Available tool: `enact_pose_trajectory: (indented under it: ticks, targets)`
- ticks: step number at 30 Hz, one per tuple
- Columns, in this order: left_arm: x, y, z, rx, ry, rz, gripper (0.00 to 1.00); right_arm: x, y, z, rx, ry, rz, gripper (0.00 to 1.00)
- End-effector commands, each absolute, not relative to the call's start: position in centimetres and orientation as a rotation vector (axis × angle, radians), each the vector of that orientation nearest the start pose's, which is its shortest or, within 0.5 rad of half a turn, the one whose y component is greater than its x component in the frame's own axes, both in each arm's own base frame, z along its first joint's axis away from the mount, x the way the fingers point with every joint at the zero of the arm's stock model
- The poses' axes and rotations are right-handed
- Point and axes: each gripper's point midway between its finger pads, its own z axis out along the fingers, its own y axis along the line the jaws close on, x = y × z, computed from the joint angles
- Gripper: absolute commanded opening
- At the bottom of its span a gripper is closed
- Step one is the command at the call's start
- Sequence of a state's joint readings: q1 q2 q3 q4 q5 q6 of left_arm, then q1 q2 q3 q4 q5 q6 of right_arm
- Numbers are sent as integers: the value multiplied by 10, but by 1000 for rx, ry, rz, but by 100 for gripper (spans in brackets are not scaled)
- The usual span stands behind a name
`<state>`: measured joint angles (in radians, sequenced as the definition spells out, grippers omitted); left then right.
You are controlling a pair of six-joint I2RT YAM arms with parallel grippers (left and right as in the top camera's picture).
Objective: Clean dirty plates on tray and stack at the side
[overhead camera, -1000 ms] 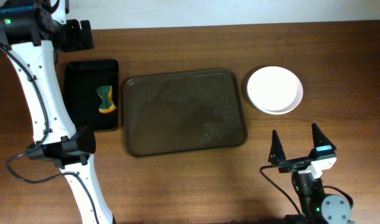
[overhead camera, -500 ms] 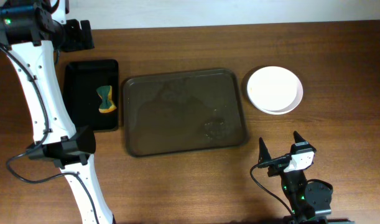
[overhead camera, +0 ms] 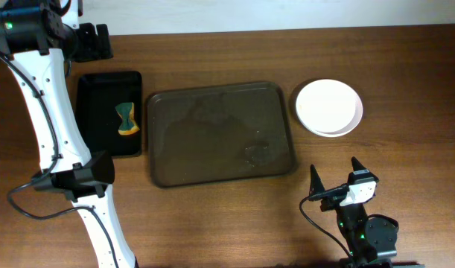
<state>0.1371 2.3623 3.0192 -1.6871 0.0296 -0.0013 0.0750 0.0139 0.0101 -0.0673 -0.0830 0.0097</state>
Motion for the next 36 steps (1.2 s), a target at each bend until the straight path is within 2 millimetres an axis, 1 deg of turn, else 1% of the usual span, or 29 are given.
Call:
enact_pose_trajectory:
  ticks: [1, 6, 9, 10, 13, 14, 15, 16, 17, 18, 19, 21, 22, 23, 25, 27, 29, 30, 31, 32, 33, 34, 36]
  targets:
    - [487, 63, 286, -184, 2592, -2, 99, 244, 33, 157, -117, 1641, 128, 98]
    - [488, 62, 283, -184, 2602, -3, 99, 244, 33, 157, -117, 1641, 128, 98]
    - [488, 50, 285, -151, 2599, -11, 99, 244, 33, 157, -117, 1641, 128, 98]
    - [488, 38, 289, -121, 2592, -19, 99, 244, 33, 157, -117, 1641, 128, 98]
    - [480, -23, 309, 44, 2556, -65, 99, 244, 33, 157, -117, 1641, 128, 98]
    - [476, -37, 314, 81, 2549, -77, 99, 244, 33, 157, -117, 1641, 128, 98]
    - [462, -62, 324, 152, 2547, -98, 99, 244, 33, 157, -117, 1641, 128, 98]
    - [444, -79, 331, 208, 2556, -115, 99, 244, 33, 157, -117, 1641, 128, 98]
    - [425, -91, 335, 252, 2572, -125, 99, 244, 33, 157, -117, 1641, 128, 98]
    - [406, -99, 335, 289, 2601, -132, 99, 244, 33, 157, -117, 1641, 128, 98]
    - [387, -101, 335, 321, 2623, -120, 99, 244, 33, 157, -117, 1641, 128, 98]
    - [351, -97, 329, 350, 2677, -88, 99, 244, 33, 157, -117, 1641, 128, 98]
    - [337, -93, 325, 355, 2701, -84, 96, 244, 33, 157, -117, 1641, 128, 98]
    - [322, -87, 325, 353, 2709, -65, 99, 244, 33, 157, -117, 1641, 128, 99]
    - [299, -75, 325, 335, 2716, -52, 99, 244, 33, 157, -117, 1641, 128, 98]
    - [274, -60, 331, 292, 2700, -47, 99, 244, 33, 157, -117, 1641, 128, 98]
    - [257, -48, 334, 235, 2674, -64, 99, 244, 33, 157, -117, 1641, 128, 98]
    - [255, -35, 337, 172, 2607, -43, 99, 244, 33, 157, -117, 1641, 128, 98]
    - [263, -23, 340, 111, 2510, -15, 99, 244, 33, 157, -117, 1641, 128, 98]
    - [266, -15, 340, 78, 2437, -5, 99, 244, 33, 157, -117, 1641, 128, 98]
    - [270, -8, 336, 41, 2353, 6, 99, 244, 33, 157, -117, 1641, 128, 98]
    - [271, -1, 327, 44, 2275, 30, 99, 244, 33, 157, -117, 1641, 128, 98]
    - [273, 6, 310, 114, 2148, 93, 99, 244, 33, 157, -117, 1641, 128, 98]
